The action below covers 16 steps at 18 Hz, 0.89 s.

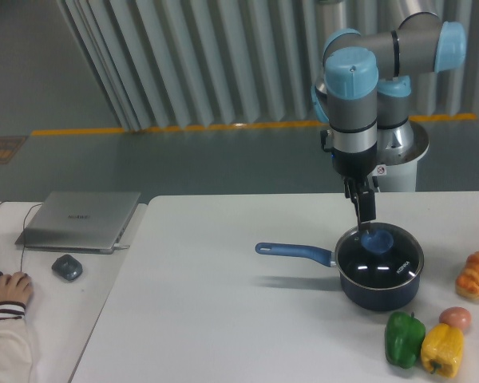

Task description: Open the lid

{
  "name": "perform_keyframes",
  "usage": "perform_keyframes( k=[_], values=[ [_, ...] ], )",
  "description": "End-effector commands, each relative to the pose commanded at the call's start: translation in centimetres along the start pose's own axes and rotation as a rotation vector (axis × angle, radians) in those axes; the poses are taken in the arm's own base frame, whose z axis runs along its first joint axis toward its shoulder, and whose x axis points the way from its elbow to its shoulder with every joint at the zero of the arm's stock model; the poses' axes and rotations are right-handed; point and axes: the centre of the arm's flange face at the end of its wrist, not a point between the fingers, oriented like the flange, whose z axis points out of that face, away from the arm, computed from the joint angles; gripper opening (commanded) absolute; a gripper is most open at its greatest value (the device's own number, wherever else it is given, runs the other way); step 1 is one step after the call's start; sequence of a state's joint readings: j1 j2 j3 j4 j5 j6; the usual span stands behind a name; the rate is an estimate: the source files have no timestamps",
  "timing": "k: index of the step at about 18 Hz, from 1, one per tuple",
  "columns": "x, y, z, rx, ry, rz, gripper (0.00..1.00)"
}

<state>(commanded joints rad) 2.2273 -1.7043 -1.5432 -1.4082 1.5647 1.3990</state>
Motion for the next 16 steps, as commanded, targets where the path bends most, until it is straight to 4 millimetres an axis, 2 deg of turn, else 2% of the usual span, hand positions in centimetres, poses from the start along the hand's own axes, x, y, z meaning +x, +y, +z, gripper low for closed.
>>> perform_keyframes(
  k=[7, 12, 16],
  values=[
    [-0.1, -0.1, -0.2, 0.052, 0.005, 0.002, 1.00],
    [0.1, 0.0, 0.3, 0.051, 0.015, -0.012, 1.00],
    [0.6, 0.8, 1.1, 0.059, 0.031, -0.019, 1.00]
  ],
)
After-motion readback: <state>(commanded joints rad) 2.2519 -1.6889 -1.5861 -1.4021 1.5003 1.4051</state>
